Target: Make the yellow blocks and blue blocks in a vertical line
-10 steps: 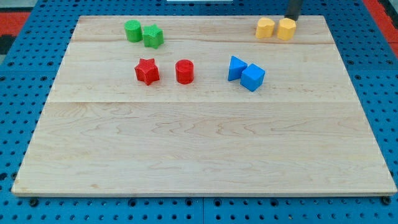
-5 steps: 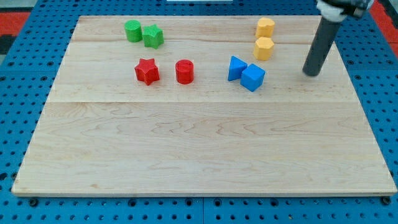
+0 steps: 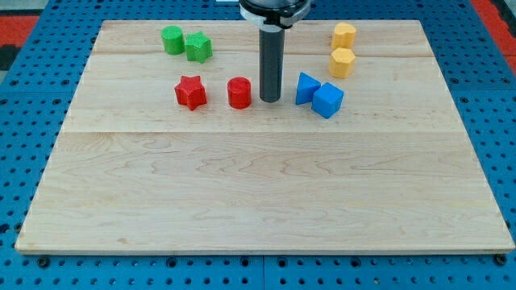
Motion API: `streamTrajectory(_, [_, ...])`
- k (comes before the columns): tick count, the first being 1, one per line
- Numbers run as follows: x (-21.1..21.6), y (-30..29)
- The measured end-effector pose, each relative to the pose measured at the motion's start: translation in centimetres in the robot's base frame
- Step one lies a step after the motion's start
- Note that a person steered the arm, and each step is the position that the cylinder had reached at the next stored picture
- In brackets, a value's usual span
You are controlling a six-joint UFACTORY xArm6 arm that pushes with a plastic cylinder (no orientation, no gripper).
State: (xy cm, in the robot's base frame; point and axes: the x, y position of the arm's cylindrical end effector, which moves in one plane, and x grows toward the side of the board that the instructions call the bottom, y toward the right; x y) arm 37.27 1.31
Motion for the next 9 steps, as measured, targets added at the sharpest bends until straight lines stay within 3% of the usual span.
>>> streamTrajectory(4, [0.3,11.3])
streamTrajectory(6, [6.1,12.4])
streamTrajectory(7, [3.1,15.4])
streamTrajectory(8, [4.2,20.8])
streamTrajectory(9, [10.2,22.1])
